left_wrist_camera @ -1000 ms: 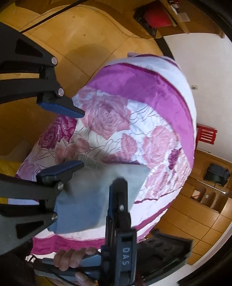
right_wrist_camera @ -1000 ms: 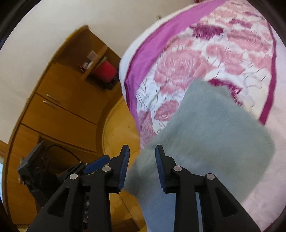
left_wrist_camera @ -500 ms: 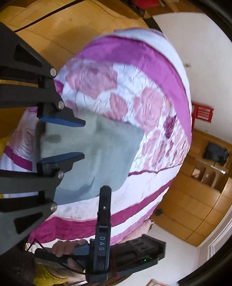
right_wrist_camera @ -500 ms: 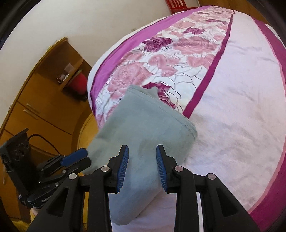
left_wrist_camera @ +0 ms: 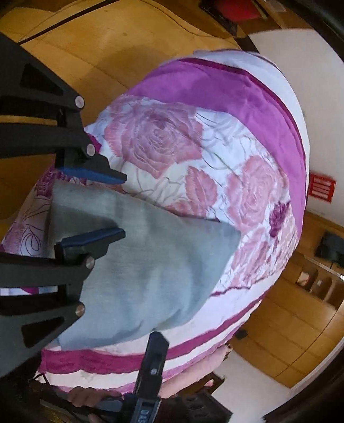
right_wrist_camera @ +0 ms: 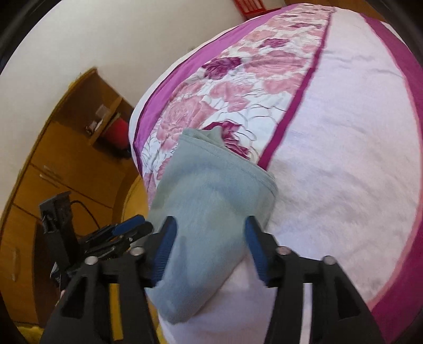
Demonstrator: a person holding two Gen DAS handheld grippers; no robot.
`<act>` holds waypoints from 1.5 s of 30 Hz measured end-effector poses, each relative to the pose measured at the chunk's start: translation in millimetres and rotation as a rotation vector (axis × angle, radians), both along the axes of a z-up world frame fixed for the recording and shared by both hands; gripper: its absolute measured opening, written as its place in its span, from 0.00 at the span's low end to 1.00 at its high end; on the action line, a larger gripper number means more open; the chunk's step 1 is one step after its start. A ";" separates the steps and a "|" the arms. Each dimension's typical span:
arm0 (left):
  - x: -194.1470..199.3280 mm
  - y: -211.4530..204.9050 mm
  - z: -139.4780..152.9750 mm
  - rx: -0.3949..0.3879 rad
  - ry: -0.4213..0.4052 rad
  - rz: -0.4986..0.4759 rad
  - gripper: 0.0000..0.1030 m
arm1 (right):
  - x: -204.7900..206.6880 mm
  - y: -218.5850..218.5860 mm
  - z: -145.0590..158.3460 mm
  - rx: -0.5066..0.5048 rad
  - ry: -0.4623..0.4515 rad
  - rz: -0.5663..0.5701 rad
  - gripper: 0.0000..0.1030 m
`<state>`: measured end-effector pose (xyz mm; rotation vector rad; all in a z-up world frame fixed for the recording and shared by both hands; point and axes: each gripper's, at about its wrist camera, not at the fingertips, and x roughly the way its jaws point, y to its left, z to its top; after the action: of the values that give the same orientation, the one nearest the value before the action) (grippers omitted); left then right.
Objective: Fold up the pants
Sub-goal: 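Grasp the bundle edge with the right gripper while the left gripper grasps the other side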
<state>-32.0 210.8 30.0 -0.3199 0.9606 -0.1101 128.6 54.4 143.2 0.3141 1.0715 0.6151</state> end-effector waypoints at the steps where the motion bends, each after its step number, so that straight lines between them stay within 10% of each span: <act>1: 2.2 0.2 1.2 -0.009 -0.003 -0.016 0.42 | -3.3 -3.9 -0.9 0.002 0.004 -0.015 0.59; 10: 27.2 -1.6 -8.2 -0.029 0.042 -0.097 0.54 | 10.2 -6.7 -38.8 0.067 0.159 -0.053 0.59; 19: 38.7 16.3 -28.7 -0.289 0.062 -0.084 0.54 | 21.6 17.1 -57.6 0.137 0.199 -0.016 0.60; 25: 41.4 20.0 -38.0 -0.426 0.073 -0.083 0.44 | 18.8 6.3 -48.7 0.196 0.155 -0.023 0.30; 36: 29.5 -17.2 0.7 -0.345 0.007 -0.158 0.39 | 13.5 -31.4 -27.5 0.185 0.129 -0.043 0.33; 45: 45.7 -36.1 -14.6 -0.302 0.065 -0.159 0.59 | 13.1 -39.8 -67.4 0.209 0.266 -0.154 0.48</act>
<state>13.6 174.6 15.4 -0.5272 1.0341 -0.3945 141.7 14.6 75.8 0.6689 1.2264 0.5579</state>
